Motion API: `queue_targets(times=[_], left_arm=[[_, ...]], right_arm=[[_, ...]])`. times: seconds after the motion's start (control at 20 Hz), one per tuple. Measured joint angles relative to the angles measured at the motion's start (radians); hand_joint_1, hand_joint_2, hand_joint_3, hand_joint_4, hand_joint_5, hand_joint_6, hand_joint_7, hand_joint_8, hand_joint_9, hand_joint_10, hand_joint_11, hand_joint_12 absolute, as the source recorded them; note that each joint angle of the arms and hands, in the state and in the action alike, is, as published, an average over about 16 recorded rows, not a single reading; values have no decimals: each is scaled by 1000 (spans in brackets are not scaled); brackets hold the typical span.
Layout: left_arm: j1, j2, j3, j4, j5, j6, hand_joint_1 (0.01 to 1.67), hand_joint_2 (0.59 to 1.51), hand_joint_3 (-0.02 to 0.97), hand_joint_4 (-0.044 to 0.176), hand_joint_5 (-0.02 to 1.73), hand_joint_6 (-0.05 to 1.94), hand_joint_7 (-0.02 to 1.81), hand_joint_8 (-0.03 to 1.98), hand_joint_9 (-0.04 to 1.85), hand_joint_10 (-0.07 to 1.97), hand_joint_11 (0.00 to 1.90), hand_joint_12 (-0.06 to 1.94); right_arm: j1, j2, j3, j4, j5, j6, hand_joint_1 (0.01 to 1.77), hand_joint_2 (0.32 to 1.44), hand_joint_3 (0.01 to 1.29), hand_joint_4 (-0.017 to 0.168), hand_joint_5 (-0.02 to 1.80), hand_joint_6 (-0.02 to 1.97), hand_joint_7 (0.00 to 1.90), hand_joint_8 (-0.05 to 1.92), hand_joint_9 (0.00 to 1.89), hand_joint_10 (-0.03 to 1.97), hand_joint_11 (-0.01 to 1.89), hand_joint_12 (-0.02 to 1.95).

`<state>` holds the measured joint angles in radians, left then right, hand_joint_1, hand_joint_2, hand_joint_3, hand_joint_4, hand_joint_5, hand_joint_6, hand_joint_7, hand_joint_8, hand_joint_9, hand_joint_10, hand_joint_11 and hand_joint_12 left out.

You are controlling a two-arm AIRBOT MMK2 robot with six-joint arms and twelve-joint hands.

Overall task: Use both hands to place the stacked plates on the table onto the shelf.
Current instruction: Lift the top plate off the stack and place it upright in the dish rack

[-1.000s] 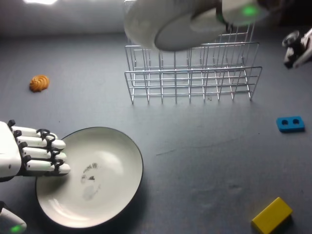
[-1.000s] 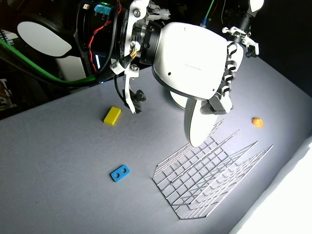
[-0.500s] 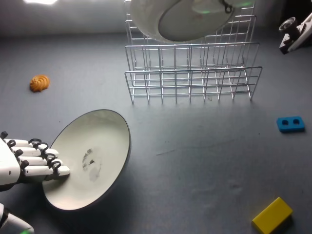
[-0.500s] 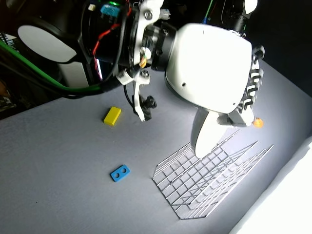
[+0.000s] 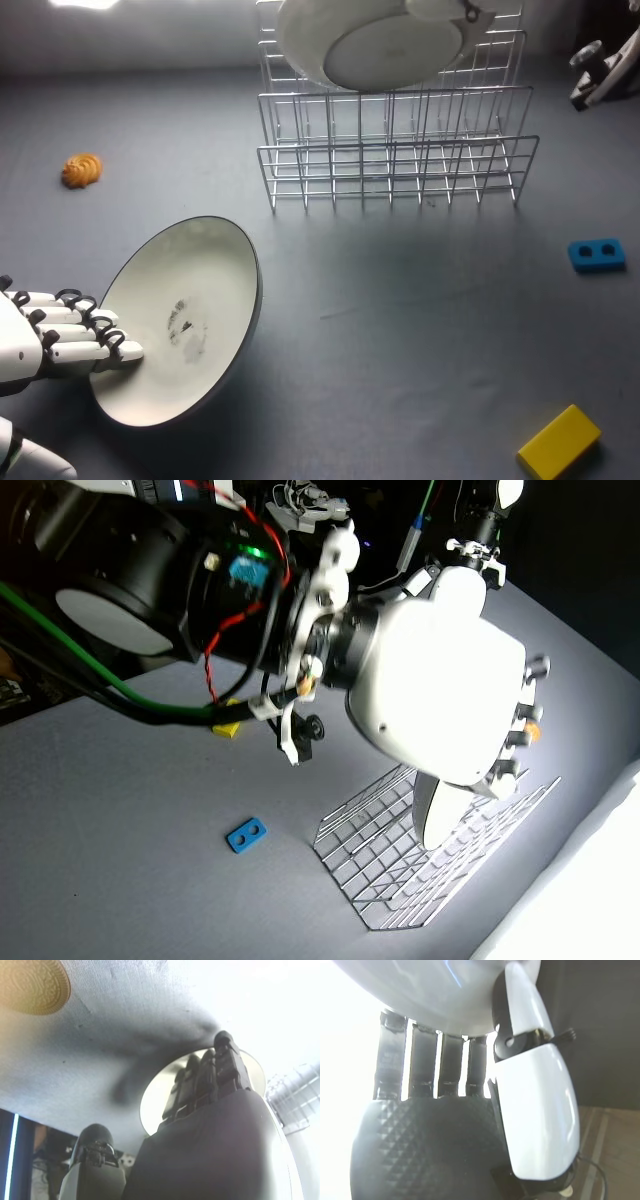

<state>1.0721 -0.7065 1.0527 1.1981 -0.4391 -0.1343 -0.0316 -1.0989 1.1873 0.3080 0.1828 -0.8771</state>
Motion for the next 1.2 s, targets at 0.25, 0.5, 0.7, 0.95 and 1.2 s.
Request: queue_targets(times=[0.25,0.5,0.7,0.95,1.2], left_arm=[[-2,0,0,-1,1,0,13,1141,-1,-7,-1,-25,18,3,-20,-34,26,22],[-4,0,0,0,1,0,13,1146,-1,-7,1,-25,19,3,-20,-34,26,22],[-7,0,0,1,2,0,13,1148,-1,-7,3,-25,20,3,-21,-34,26,22],[-8,0,0,1,2,0,13,1148,0,-6,6,-25,21,2,-21,-34,25,22],[-9,0,0,1,1,0,12,1146,-1,-6,7,-25,22,2,-21,-34,25,22]], right_arm=[[-34,-28,60,1,-2,47,1203,1075,10,11,884,1049,1009,999,1020,717,762,1325],[-67,-55,112,1,-5,87,1199,1080,10,11,885,1029,1001,1010,1006,741,748,1353],[-95,-75,148,0,-7,113,1197,1091,11,13,871,1040,972,1050,975,765,719,1380],[-123,-92,172,0,-6,120,1148,1110,10,12,819,958,899,923,892,722,612,1387],[-141,-102,182,0,0,122,1053,1116,10,8,757,635,825,594,778,584,461,1355]])
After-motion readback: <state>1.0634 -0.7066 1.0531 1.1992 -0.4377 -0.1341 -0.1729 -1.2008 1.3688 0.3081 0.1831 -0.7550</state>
